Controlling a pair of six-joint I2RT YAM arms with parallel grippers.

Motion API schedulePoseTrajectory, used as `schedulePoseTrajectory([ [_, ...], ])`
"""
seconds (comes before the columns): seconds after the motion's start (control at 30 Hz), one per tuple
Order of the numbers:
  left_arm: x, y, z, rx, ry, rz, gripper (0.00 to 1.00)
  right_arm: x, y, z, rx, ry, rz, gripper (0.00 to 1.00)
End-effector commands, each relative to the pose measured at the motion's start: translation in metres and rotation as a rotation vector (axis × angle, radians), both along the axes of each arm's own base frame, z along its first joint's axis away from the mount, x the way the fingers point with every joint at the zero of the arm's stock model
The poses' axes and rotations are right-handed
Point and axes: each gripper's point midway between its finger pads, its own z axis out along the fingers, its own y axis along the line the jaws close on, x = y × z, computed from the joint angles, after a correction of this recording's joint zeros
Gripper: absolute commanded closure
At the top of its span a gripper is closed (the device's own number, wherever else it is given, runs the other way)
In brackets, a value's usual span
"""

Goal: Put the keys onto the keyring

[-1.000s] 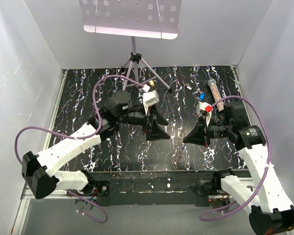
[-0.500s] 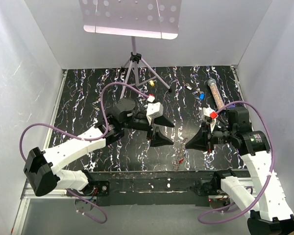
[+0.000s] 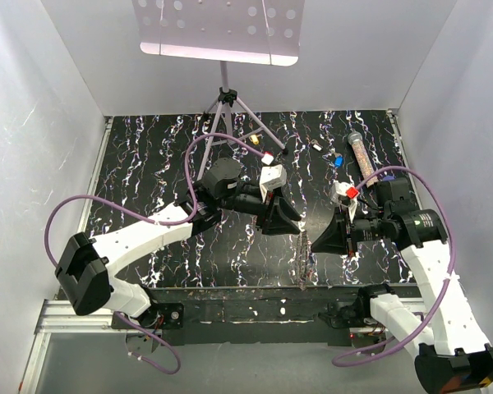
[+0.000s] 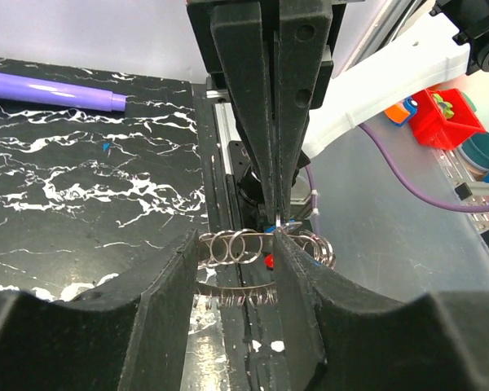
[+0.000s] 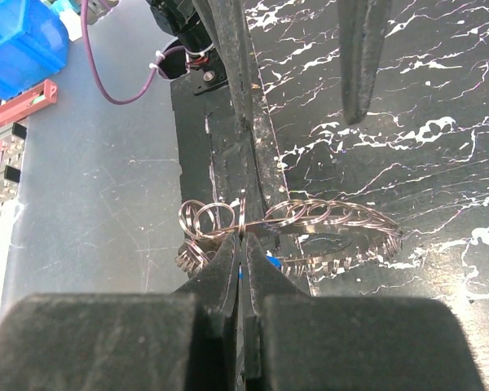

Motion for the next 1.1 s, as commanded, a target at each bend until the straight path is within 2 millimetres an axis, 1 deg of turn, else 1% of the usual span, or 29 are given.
schedulePoseTrajectory([
  [0.0,-0.007,0.004,0.022,-0.015,0.004,-0.001,0.60,0.002,0.002,0.017,0.027,-0.046,0.019,0.99],
  [0.23,-0.007,-0.001,0.010,0.036,0.037,-0.016,0.63,0.008,0.003,0.016,0.024,-0.016,0.015,0.99],
  [0.37,-0.014,-0.003,0.017,0.023,0.032,-0.057,0.63,0.010,0.004,0.014,0.023,-0.009,0.014,0.99],
  [0.53,-0.021,-0.011,0.013,0.039,0.071,-0.114,0.64,0.012,0.004,0.015,0.026,0.000,0.014,0.99],
  [0.7,-0.029,-0.012,0.014,0.051,0.091,-0.154,0.67,0.013,0.004,0.014,0.020,0.005,0.011,0.99],
  [0.77,-0.028,-0.014,0.013,0.053,0.083,-0.157,0.68,0.013,0.005,0.015,0.025,0.006,0.014,0.99],
  [0.8,-0.030,-0.012,0.008,0.082,0.102,-0.159,0.69,0.012,0.005,0.015,0.025,0.008,0.014,0.99],
  [1.07,-0.030,-0.015,-0.007,0.155,0.101,-0.144,0.70,0.012,0.005,0.015,0.027,0.004,0.011,0.99],
])
